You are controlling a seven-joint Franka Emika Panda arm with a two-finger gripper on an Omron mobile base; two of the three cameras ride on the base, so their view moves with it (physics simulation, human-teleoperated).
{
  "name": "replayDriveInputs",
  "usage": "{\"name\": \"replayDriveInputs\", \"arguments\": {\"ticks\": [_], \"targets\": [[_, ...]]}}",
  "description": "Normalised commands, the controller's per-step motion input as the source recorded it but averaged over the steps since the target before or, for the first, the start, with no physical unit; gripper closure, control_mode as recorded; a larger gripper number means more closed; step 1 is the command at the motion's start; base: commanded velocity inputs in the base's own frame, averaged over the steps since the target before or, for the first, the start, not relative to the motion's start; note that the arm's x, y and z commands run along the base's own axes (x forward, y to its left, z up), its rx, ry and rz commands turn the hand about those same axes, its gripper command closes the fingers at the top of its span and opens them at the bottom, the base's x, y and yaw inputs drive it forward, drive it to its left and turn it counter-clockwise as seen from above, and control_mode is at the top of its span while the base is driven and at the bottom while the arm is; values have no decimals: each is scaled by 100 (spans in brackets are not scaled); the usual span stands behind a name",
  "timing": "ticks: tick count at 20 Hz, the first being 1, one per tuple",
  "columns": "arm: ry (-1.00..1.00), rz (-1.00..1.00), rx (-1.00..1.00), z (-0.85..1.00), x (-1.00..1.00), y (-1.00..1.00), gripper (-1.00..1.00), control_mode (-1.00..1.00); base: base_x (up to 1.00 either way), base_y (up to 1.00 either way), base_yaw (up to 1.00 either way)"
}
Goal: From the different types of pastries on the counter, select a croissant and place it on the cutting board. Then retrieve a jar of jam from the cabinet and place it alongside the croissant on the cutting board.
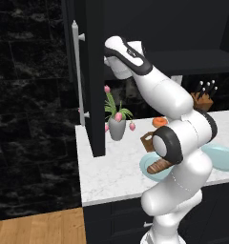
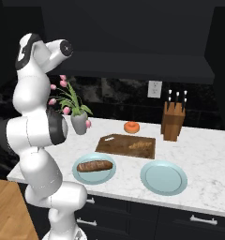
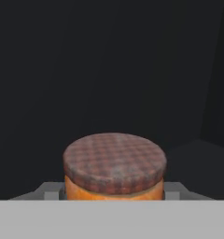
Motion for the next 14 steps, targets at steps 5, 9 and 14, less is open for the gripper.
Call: {"name": "replayDriveInputs", "arguments": {"ticks": [5, 9, 14], "targets": [[0, 0, 0, 0, 0, 0, 100, -100, 0, 0, 0], [0, 0, 0, 0, 0, 0, 100, -100, 0, 0, 0], [0, 0, 0, 0, -1, 0, 100, -100, 0, 0, 0]]}}
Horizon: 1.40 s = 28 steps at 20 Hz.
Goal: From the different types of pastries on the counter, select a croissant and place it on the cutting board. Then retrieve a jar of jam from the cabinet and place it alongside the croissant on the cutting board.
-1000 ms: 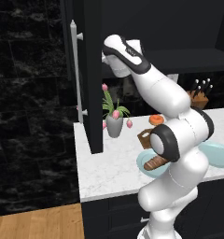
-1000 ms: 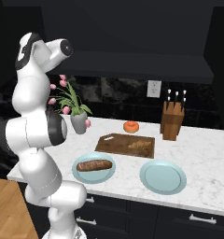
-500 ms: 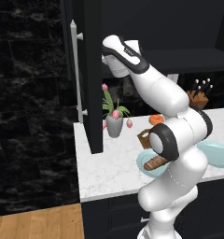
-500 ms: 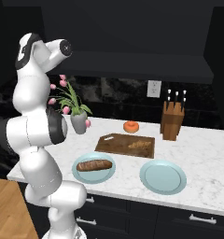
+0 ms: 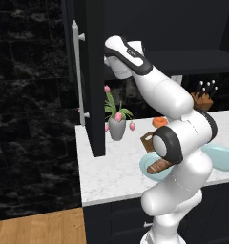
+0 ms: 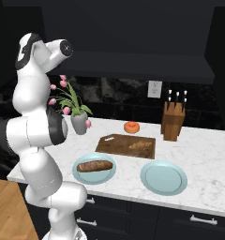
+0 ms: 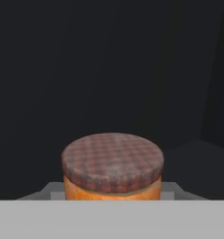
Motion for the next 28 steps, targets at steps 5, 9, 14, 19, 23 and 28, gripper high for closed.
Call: {"name": "replayDriveInputs", "arguments": {"ticks": [5, 9, 14, 19, 23, 28], "targets": [[0, 0, 0, 0, -6, 0, 100, -100, 0, 0, 0], [-1, 0, 1, 0, -15, -18, 100, -100, 0, 0, 0], [0, 0, 7, 7, 0, -49, 100, -100, 0, 0, 0], [0, 0, 7, 15, -28, -39, 100, -100, 0, 0, 0], [2, -2, 5, 32, -51, -35, 100, -100, 0, 0, 0], [5, -3, 5, 22, -61, -48, 100, -100, 0, 0, 0]]}}
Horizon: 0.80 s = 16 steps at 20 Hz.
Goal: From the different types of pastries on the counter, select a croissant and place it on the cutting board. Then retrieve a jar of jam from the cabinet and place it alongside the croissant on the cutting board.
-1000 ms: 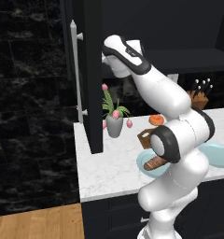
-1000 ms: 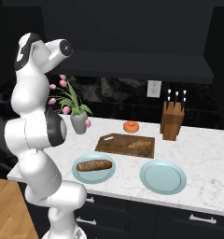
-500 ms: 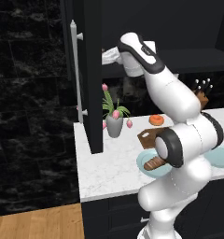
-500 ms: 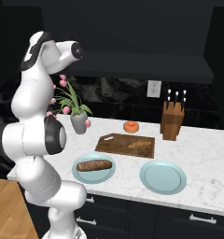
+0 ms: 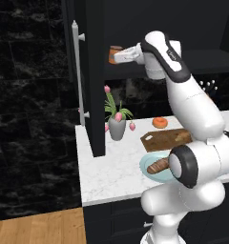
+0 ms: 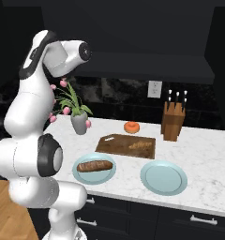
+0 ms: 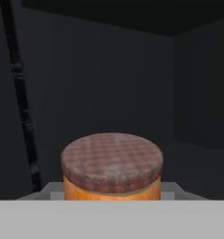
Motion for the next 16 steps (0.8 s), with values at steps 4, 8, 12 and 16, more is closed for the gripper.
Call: {"name": "replayDriveInputs", "arguments": {"ticks": [4, 8, 12, 16], "targets": [[8, -5, 3, 0, -83, -62, 100, -100, 0, 0, 0], [8, -5, 2, 0, -100, -63, 100, -100, 0, 0, 0], [9, -5, 0, -2, -100, -56, 100, -100, 0, 0, 0], [10, -6, 0, -9, -100, -53, 100, -100, 0, 0, 0]]}}
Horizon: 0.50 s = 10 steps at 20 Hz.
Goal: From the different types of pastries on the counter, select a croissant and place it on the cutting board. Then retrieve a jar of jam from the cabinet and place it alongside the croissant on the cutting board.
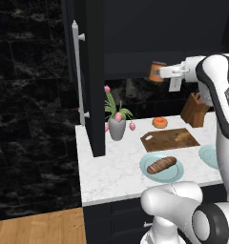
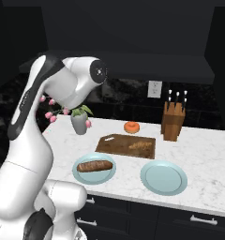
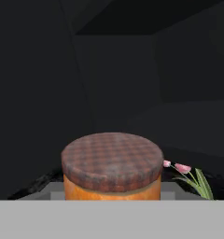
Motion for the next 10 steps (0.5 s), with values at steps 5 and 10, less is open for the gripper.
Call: {"name": "replayDriveInputs", "arguments": {"ticks": [5, 10], "targets": [[6, -6, 0, -8, -100, -50, 100, -100, 0, 0, 0], [5, -5, 0, -26, -100, -45, 100, -100, 0, 0, 0]]}}
